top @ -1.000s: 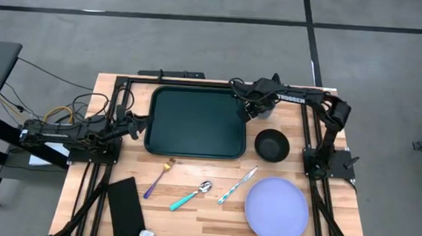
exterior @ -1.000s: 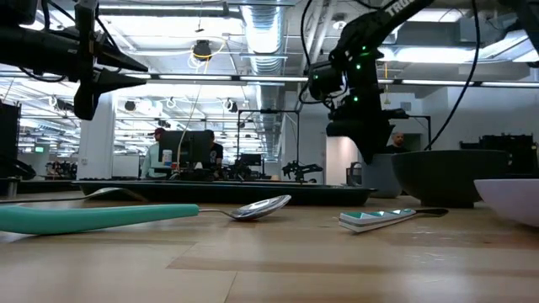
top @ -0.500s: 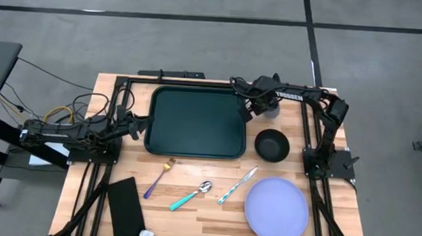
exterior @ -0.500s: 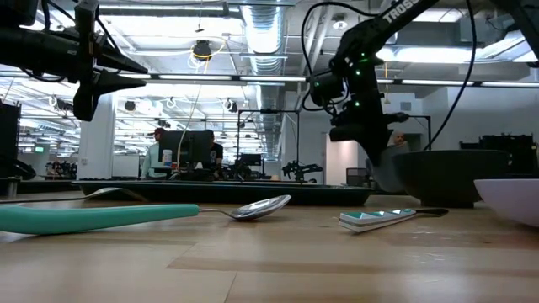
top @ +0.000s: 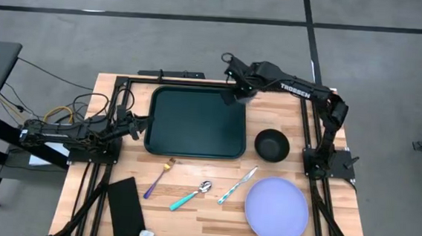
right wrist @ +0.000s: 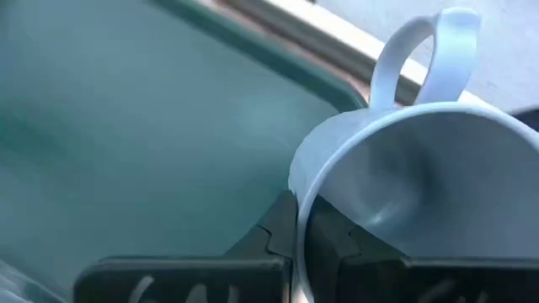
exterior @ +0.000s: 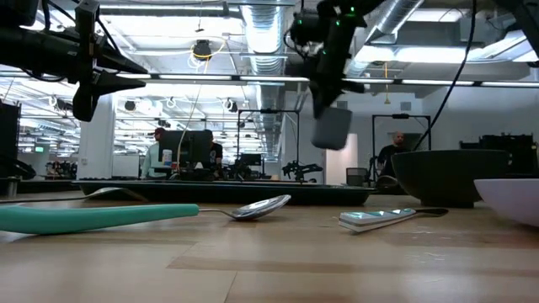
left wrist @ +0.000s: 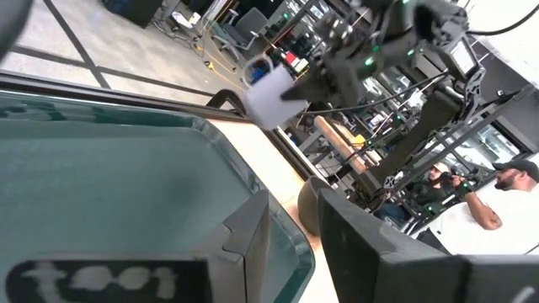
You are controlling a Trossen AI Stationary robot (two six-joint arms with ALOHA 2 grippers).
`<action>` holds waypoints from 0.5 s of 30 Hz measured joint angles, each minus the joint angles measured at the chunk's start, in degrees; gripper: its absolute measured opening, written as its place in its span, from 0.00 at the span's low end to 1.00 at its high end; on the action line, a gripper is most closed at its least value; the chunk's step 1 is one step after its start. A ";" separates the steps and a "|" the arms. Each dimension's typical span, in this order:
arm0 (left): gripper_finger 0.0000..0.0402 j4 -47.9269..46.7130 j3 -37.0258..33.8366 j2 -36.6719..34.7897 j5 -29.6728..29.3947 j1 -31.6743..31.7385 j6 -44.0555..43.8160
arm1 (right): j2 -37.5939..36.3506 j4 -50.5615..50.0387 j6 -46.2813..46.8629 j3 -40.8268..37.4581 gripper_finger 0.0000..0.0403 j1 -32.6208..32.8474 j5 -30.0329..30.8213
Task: Set up tray
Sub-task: Put the mug on the serving tray
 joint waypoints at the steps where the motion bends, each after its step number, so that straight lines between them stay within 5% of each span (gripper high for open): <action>1: 0.23 0.00 0.00 0.00 -0.01 0.00 0.00 | 0.00 0.70 0.92 0.61 0.01 0.00 -0.11; 15: 0.23 -0.41 0.00 0.00 0.98 0.01 -0.13 | 7.19 0.87 1.69 7.60 0.00 0.24 -5.23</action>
